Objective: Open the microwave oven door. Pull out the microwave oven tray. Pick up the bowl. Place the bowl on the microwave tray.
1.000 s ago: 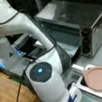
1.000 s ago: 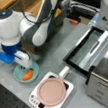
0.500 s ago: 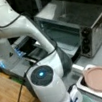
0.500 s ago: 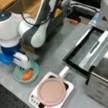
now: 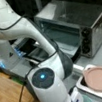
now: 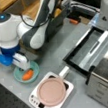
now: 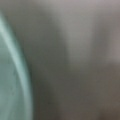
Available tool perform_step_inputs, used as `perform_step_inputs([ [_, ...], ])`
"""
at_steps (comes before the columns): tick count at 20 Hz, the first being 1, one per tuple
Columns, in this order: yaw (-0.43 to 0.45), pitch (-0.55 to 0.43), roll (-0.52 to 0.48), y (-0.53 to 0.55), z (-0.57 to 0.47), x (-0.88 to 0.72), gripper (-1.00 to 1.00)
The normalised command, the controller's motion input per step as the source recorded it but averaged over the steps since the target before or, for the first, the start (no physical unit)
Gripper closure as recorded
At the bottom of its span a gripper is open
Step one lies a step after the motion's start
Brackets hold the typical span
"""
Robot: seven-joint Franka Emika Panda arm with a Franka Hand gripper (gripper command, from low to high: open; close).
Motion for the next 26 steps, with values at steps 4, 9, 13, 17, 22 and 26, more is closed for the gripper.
perform_step_inputs([
  [4, 0.024, 0.058, 0.020, -0.12, 0.02, 0.17, 1.00],
  [9, 0.016, 0.053, 0.009, -0.10, 0.03, 0.14, 1.00],
  [13, 0.027, 0.012, 0.028, -0.09, -0.01, 0.13, 1.00],
  [17, 0.024, 0.004, 0.021, -0.07, -0.02, 0.12, 1.00],
  [22, 0.020, -0.018, 0.007, -0.05, -0.02, 0.13, 1.00],
  [26, 0.014, -0.028, -0.004, -0.06, -0.04, 0.15, 1.00],
])
